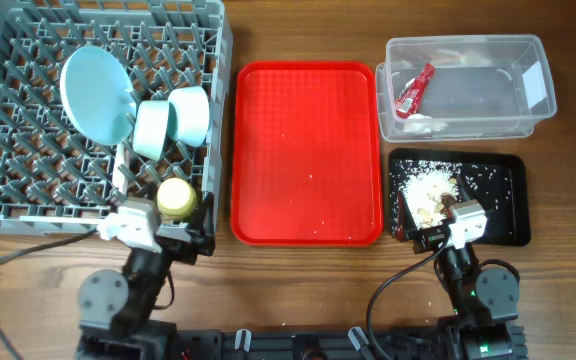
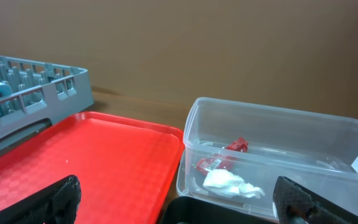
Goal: Sort waste into correct bins and load items into the dishwasher rack
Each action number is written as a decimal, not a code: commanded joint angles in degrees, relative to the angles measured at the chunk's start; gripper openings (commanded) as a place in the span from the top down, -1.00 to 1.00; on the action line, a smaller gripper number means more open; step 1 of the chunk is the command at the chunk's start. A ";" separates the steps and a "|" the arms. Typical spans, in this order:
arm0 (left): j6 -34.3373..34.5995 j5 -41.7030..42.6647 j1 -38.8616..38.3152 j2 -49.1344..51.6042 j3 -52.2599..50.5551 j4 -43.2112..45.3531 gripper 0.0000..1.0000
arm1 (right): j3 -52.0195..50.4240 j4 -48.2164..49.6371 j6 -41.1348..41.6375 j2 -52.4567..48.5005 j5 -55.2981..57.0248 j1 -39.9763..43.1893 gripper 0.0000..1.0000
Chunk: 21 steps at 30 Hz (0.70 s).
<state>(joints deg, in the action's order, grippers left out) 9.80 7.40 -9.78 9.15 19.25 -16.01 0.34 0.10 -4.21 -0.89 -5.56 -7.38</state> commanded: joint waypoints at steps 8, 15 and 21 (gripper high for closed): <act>-3.61 0.46 0.31 -8.98 -18.93 14.10 -1.00 | -0.04 0.28 -0.31 0.46 -0.28 0.28 -0.99; -3.58 0.48 0.31 -8.81 -18.93 12.39 -1.00 | -0.04 0.28 -0.31 0.46 -0.28 0.28 -1.00; -3.58 0.48 0.31 -8.76 -18.93 12.39 -1.00 | -0.04 0.28 -0.28 0.46 -0.26 0.28 -1.00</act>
<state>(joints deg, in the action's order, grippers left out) 7.53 7.40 -9.78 0.80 0.62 -3.40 0.34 0.08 -4.21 -0.89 -5.56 -7.38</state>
